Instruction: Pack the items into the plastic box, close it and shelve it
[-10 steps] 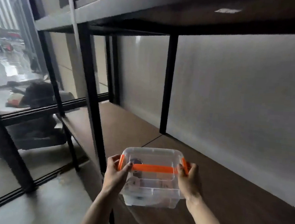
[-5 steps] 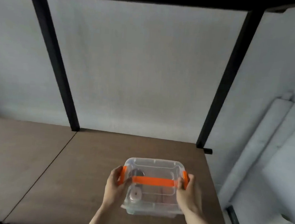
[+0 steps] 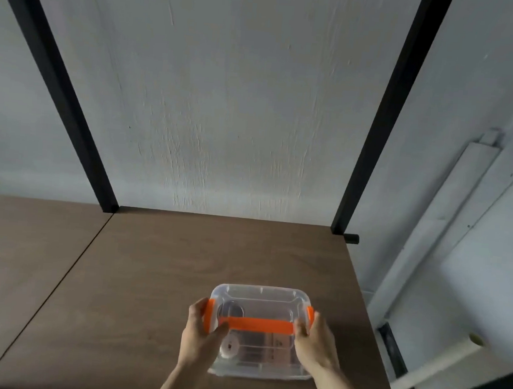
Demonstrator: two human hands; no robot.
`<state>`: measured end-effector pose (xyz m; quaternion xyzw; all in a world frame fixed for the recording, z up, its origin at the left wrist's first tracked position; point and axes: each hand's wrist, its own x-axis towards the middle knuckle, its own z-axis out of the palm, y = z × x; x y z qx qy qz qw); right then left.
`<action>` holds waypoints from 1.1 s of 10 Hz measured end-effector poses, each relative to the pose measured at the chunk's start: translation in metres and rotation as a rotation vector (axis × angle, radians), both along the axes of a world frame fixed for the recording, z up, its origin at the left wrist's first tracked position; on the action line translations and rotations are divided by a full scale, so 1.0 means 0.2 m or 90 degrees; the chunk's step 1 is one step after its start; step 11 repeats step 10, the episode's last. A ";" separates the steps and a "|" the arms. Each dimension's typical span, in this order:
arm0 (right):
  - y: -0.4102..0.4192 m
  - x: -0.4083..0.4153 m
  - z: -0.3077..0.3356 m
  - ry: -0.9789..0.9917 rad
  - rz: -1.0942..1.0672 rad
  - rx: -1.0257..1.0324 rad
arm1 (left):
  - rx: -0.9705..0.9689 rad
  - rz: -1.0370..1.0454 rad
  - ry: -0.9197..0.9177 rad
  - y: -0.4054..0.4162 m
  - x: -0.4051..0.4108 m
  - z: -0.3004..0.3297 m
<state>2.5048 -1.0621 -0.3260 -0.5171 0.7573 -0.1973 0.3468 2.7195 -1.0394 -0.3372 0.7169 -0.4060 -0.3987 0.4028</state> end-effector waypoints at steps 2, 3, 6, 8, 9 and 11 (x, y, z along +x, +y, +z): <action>0.03 0.01 -0.06 0.048 0.030 -0.013 | 0.005 -0.024 -0.053 0.04 -0.01 -0.07; 0.08 0.04 -0.05 0.109 0.039 -0.061 | 0.025 -0.044 -0.136 0.05 -0.01 -0.04; 0.27 0.04 -0.03 0.267 0.209 -0.154 | -0.060 -0.131 -0.355 0.18 -0.01 -0.07; 0.42 -0.04 0.04 0.312 0.275 -0.127 | -0.052 -0.201 -0.444 0.38 0.00 -0.02; 0.51 -0.08 0.08 0.312 0.308 -0.142 | -0.021 -0.250 -0.517 0.48 0.00 0.04; 0.62 -0.13 0.11 0.288 0.338 -0.099 | -0.013 -0.280 -0.563 0.62 -0.01 0.10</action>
